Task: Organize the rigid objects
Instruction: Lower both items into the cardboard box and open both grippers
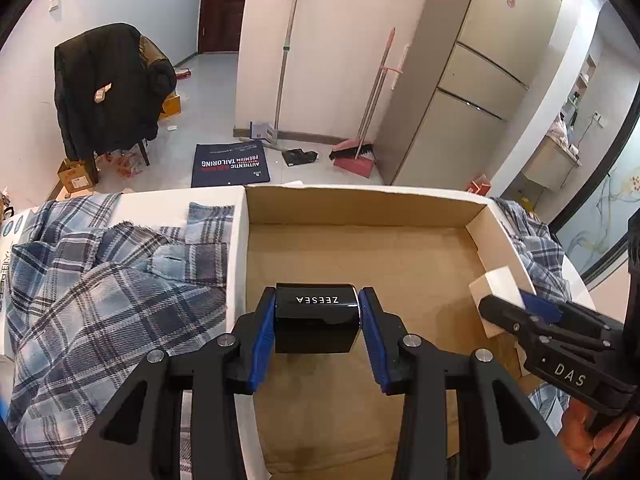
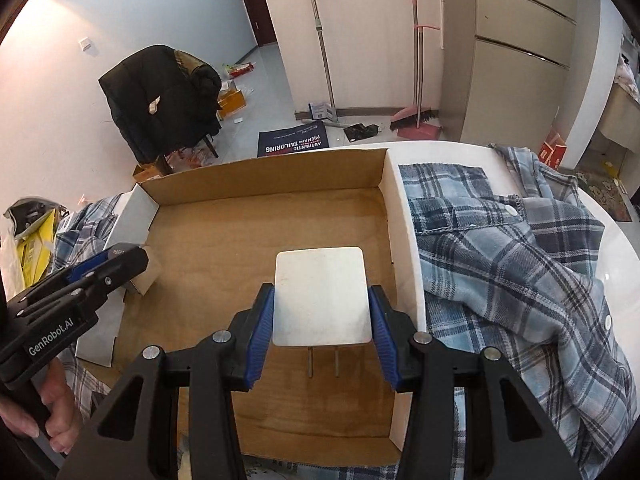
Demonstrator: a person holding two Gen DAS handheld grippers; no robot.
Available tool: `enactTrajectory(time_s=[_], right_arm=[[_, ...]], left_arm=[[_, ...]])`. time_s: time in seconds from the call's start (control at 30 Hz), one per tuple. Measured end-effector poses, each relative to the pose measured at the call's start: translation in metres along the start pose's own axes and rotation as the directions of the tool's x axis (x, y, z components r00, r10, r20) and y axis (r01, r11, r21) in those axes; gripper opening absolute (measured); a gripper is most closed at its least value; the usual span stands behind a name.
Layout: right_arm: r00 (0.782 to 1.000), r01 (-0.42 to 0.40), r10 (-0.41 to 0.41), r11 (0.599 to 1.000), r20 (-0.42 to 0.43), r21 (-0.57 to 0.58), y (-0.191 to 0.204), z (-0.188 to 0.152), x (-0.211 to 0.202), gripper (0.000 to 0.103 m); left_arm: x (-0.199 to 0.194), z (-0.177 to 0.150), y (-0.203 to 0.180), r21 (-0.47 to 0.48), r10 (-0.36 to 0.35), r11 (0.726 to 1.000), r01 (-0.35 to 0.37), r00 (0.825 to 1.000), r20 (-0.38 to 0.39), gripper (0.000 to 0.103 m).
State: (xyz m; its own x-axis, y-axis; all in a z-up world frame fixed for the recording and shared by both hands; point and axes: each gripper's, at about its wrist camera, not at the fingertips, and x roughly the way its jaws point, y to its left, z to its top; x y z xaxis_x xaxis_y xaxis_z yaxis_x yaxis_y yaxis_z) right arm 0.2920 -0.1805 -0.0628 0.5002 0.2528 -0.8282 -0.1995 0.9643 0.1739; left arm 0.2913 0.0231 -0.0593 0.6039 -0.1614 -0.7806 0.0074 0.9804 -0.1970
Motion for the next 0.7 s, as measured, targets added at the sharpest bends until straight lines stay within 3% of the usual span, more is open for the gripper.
enactTrajectory(time_s=[0.1,0.13,0.2,0.3,0.37,0.43,0.47,0.6,0.67,0.7], right_arm=[[0.998,0.024,-0.022,0.999,0.052,-0.027,0.002,0.001,-0.005,0.046],[0.998,0.019,-0.017,0.999,0.067,-0.035,0.003,0.002,-0.008,0.048],[0.995,-0.005,0.008,1.000,0.095,-0.030,0.004,0.004,-0.016,0.057],[0.989,-0.026,0.029,0.999,0.143,-0.027,0.004,0.007,-0.033,0.063],[0.986,0.010,-0.004,0.999,0.165,-0.031,0.005,0.010,-0.046,0.063],[0.979,0.031,-0.025,0.999,0.201,-0.028,0.003,0.009,-0.067,0.063],[0.977,0.039,-0.032,0.999,0.213,-0.029,0.005,0.007,-0.076,0.063],[0.956,0.092,-0.069,0.993,0.284,-0.069,0.000,-0.007,-0.128,0.064],[0.942,0.100,-0.077,0.994,0.327,-0.054,-0.006,-0.018,-0.155,0.065],[0.934,0.087,-0.066,0.995,0.350,-0.044,-0.008,-0.025,-0.169,0.066]], left_arm=[[-0.004,0.000,-0.006,0.030,0.010,1.000,-0.011,0.999,0.034,0.057],[-0.008,0.000,-0.008,0.034,0.021,0.999,-0.023,0.998,0.058,0.068],[-0.021,0.001,-0.010,0.033,0.021,0.999,-0.026,0.990,0.136,0.075],[-0.048,0.004,-0.011,0.016,0.006,1.000,-0.010,0.970,0.244,0.077],[-0.068,0.005,-0.011,-0.002,0.006,1.000,-0.006,0.948,0.319,0.087],[-0.094,-0.002,-0.011,-0.042,0.041,0.999,-0.027,0.924,0.380,0.087],[-0.105,-0.007,-0.011,-0.054,0.054,0.998,-0.036,0.921,0.386,0.087],[-0.146,-0.022,-0.024,0.083,0.079,0.989,-0.119,0.919,0.385,0.087],[-0.173,-0.038,-0.030,0.110,0.099,0.980,-0.163,0.893,0.439,0.088],[-0.187,-0.048,-0.031,0.114,0.079,0.982,-0.149,0.877,0.473,0.088]])
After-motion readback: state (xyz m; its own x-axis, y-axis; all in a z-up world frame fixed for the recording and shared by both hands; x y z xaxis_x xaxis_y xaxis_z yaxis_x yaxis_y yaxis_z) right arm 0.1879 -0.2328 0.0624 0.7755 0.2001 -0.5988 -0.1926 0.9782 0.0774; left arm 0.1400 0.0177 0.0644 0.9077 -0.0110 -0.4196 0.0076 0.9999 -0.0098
